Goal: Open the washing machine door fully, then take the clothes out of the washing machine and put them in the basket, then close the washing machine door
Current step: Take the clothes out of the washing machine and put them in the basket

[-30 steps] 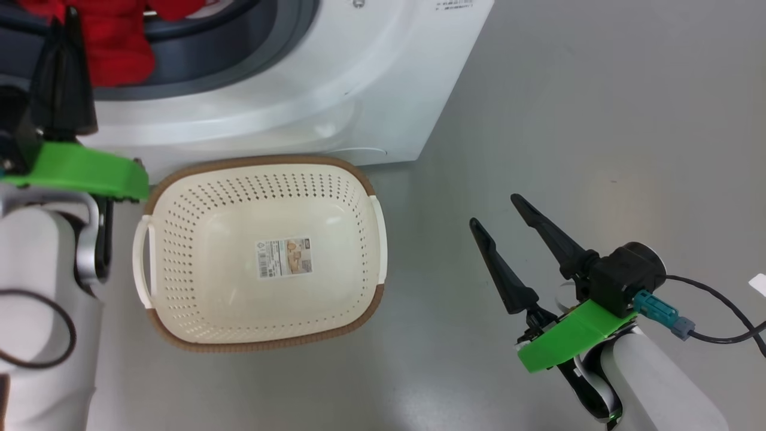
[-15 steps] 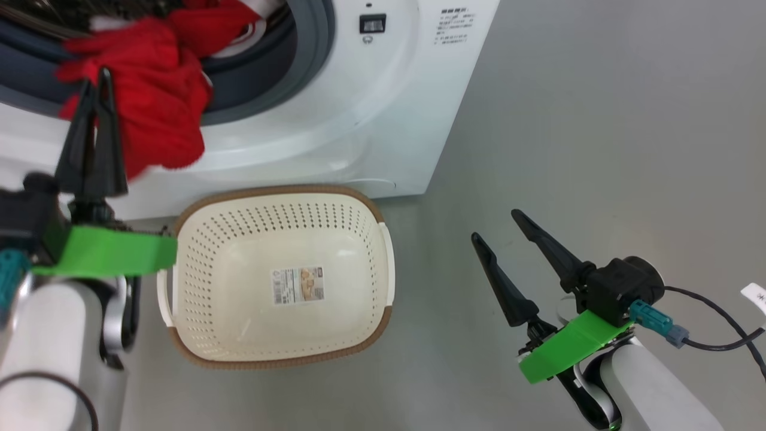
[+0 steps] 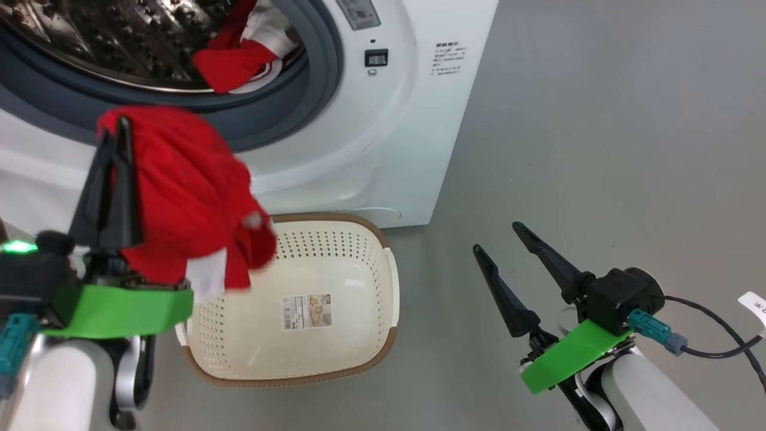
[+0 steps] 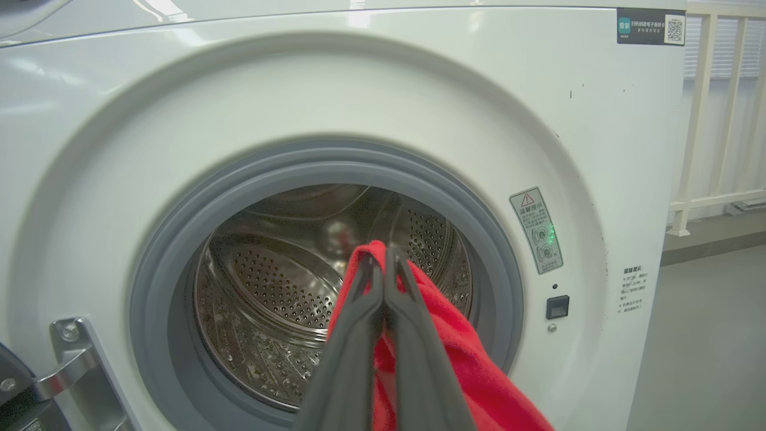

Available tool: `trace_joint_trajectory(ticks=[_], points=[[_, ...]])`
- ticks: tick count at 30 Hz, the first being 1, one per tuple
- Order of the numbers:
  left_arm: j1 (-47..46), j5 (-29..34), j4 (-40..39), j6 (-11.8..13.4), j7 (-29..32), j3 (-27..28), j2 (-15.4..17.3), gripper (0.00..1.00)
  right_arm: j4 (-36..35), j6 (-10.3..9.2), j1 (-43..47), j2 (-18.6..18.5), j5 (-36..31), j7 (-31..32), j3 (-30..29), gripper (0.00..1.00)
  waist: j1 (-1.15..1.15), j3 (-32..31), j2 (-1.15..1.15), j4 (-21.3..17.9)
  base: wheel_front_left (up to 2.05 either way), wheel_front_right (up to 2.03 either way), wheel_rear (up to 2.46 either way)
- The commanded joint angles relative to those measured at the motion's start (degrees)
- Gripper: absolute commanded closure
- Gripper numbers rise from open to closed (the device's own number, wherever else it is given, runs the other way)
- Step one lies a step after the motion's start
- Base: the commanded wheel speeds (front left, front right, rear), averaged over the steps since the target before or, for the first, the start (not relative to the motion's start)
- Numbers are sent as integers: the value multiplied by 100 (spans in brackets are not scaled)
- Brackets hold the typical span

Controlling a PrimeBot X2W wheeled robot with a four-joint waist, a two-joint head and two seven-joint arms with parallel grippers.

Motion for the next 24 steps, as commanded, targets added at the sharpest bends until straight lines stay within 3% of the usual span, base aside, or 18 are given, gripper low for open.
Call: trace_joint_trajectory(ticks=[1, 11, 15, 24], points=[[86, -48, -136, 37, 40, 190, 153, 100, -124, 36, 95, -26, 99, -36, 112, 0, 0, 3, 0, -7, 0, 0, 0], [140, -376, 1006, -98, -24, 32, -114, 100, -159, 36, -51, -34, 101, -36, 153, 0, 0, 396, 0, -72, 0, 0, 0], [-43, -569, 1829, -200, -40, -5, -258, 100, -148, 36, -143, -19, 91, -36, 154, 0, 0, 583, 0, -110, 0, 0, 0], [-918, -1191, 4069, -707, 2, 92, -449, 100, -119, 36, -328, 115, 77, -36, 246, 0, 0, 1054, 0, -270, 0, 0, 0]])
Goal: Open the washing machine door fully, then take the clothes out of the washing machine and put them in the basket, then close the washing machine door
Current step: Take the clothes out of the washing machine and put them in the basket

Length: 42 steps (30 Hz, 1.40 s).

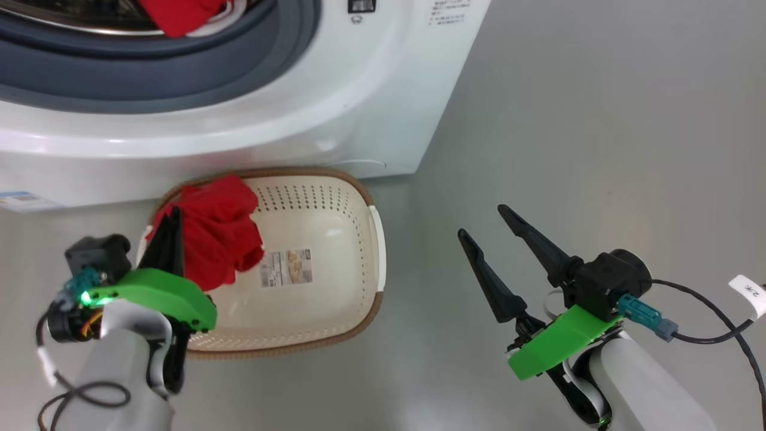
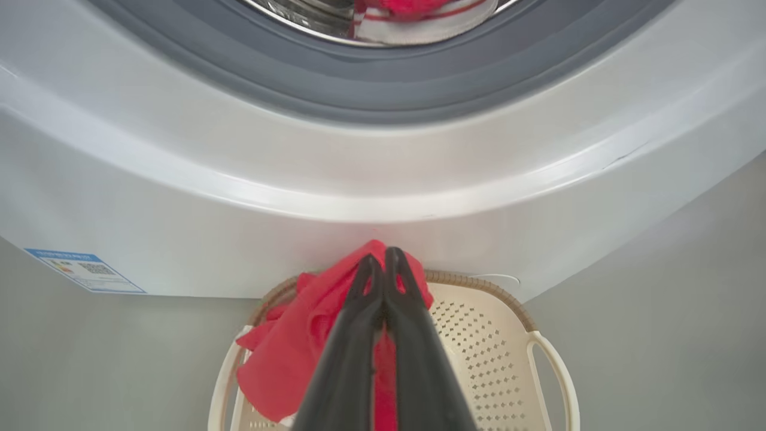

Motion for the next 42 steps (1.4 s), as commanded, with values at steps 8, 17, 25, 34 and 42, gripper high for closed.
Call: trace_joint_trajectory(ticks=[8, 17, 25, 34, 42], points=[[-914, -88, 1478, -287, 178, -25, 106, 100, -85, 36, -143, 67, 36, -36, 153, 0, 0, 472, 0, -189, 0, 0, 0], [-1564, -108, 2838, -400, 780, -248, 62, 100, -35, 36, -299, 138, 52, -36, 288, 0, 0, 723, 0, -315, 0, 0, 0], [-1716, -89, 3374, -438, 792, -389, 106, 0, 0, 36, -396, 110, 72, -36, 325, 0, 0, 843, 0, -425, 0, 0, 0], [-1665, -70, 3487, -386, 156, -470, 91, 0, 57, 36, -383, 93, -32, -36, 163, 0, 0, 617, 0, -377, 0, 0, 0], [-1459, -86, 3417, -385, -321, -514, 27, 0, 109, 36, -264, 99, -151, -36, -41, 0, 0, 129, 0, -242, 0, 0, 0]])
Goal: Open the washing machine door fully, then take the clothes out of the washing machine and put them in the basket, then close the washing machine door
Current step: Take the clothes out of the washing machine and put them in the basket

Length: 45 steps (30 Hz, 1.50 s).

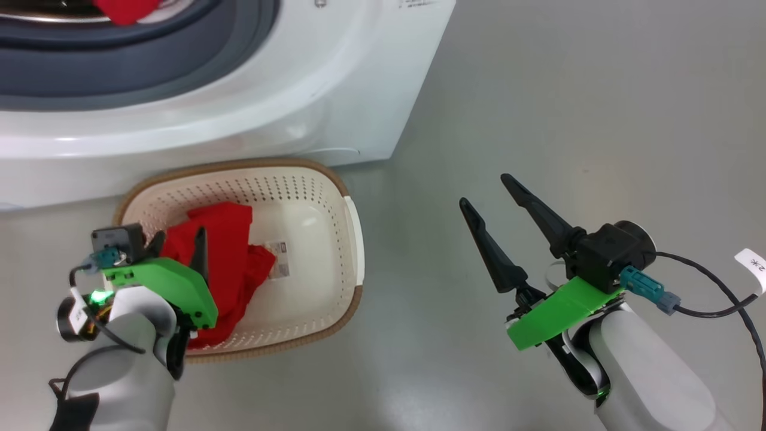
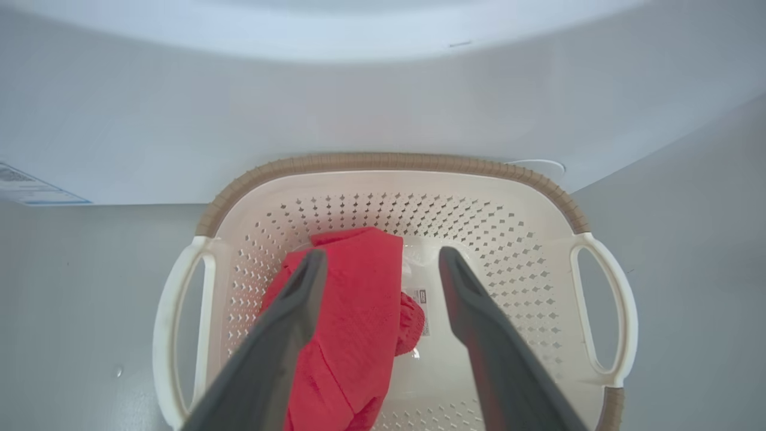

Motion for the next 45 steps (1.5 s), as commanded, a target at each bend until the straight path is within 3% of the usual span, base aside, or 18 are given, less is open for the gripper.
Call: trace_joint_trajectory(ticks=[1, 10, 26, 45], points=[[223, -13, -150, -19, -109, 90, 157, 0, -97, 36, 200, -14, -49, -36, 53, 0, 0, -252, 0, 101, 0, 0, 0], [822, 88, -1251, -55, -200, 137, 149, 0, -53, 36, 482, 1, -230, -36, -341, 0, 0, -840, 0, 303, 0, 0, 0], [2536, 431, -4242, 155, -202, 648, 58, 0, -164, 36, 1064, 151, -925, -36, -1212, 0, 0, -1887, 0, 518, 0, 0, 0], [3979, 663, -6207, 562, -203, 1069, 108, 0, -964, 36, 1803, 342, -1385, -36, -1994, 0, 0, -2529, 0, 464, 0, 0, 0]])
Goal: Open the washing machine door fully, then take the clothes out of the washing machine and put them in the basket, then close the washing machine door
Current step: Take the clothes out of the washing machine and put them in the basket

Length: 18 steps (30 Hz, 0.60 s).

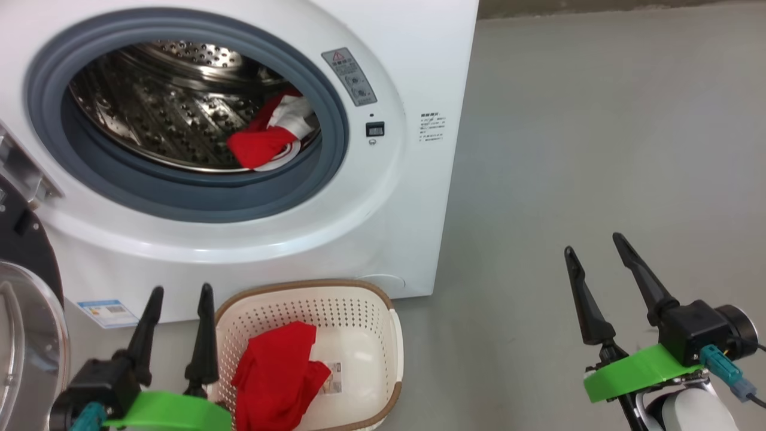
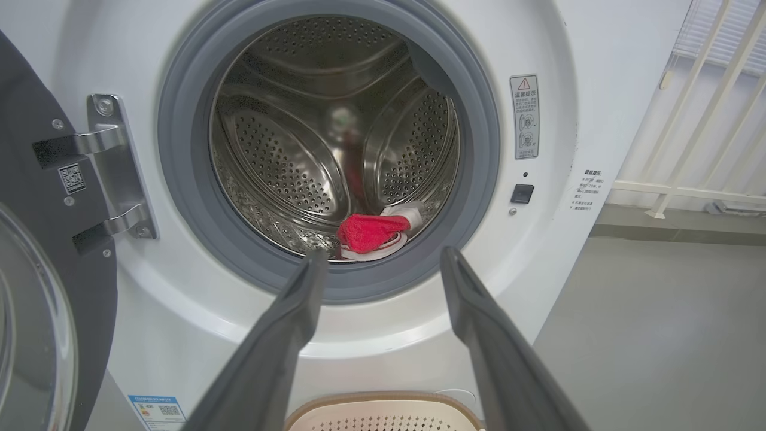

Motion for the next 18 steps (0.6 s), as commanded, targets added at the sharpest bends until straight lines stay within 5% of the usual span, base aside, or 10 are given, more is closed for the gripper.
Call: trace_joint_trajectory(ticks=[1, 18], points=[[69, 77, -226, 48, -51, 216, 88, 0, -184, 36, 32, -19, -51, -36, 80, 0, 0, -132, 0, -38, 0, 0, 0], [567, 136, -364, 116, -51, 189, 82, 0, -331, 36, 411, -27, -72, -36, 122, 0, 0, -415, 0, -90, 0, 0, 0]])
